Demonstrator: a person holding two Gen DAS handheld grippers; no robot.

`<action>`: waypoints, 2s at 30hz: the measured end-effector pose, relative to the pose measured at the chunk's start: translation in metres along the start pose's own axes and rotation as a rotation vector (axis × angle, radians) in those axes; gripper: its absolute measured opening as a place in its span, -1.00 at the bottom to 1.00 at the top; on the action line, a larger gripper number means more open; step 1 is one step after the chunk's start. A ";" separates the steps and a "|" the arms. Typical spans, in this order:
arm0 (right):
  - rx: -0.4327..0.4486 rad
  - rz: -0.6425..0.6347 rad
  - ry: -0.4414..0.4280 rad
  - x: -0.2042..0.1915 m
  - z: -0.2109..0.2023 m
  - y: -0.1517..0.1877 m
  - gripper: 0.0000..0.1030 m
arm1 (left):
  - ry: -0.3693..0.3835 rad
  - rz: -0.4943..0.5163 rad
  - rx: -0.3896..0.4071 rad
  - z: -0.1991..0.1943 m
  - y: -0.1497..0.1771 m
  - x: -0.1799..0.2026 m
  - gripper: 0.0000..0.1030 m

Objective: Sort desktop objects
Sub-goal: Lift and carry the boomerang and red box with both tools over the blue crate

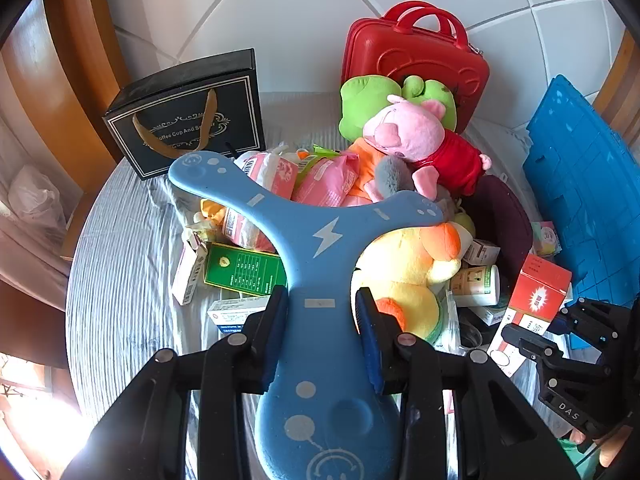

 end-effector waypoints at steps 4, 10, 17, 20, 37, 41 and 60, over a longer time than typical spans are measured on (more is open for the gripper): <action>0.001 0.002 0.001 0.000 -0.001 0.002 -0.52 | 0.003 0.000 0.011 -0.005 0.000 0.000 -0.35; 0.008 0.002 0.001 -0.003 -0.004 0.002 -0.52 | 0.005 0.001 0.027 -0.013 -0.001 0.000 -0.36; 0.010 0.003 0.004 -0.004 -0.006 0.002 -0.51 | 0.004 -0.004 0.042 -0.021 0.001 -0.003 -0.37; 0.010 0.005 0.003 -0.004 -0.007 0.003 -0.51 | 0.004 -0.008 0.040 -0.019 0.002 -0.004 -0.37; -0.027 0.028 0.028 0.004 -0.001 0.018 -0.51 | 0.124 0.094 -0.078 0.095 0.019 0.036 -0.37; -0.036 0.038 0.031 0.008 0.003 0.019 -0.51 | 0.116 0.078 -0.087 0.106 0.012 0.037 -0.20; -0.015 0.042 0.041 0.018 -0.002 0.008 -0.51 | 0.079 0.043 -0.016 0.059 -0.004 0.029 -0.37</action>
Point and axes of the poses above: each gripper's, at about its wrist camera, not at the fingertips, and z roughly the way its jaws point, x to its right, y to its underside, the point moved 3 cm from there along z, roughly the way its jaws point
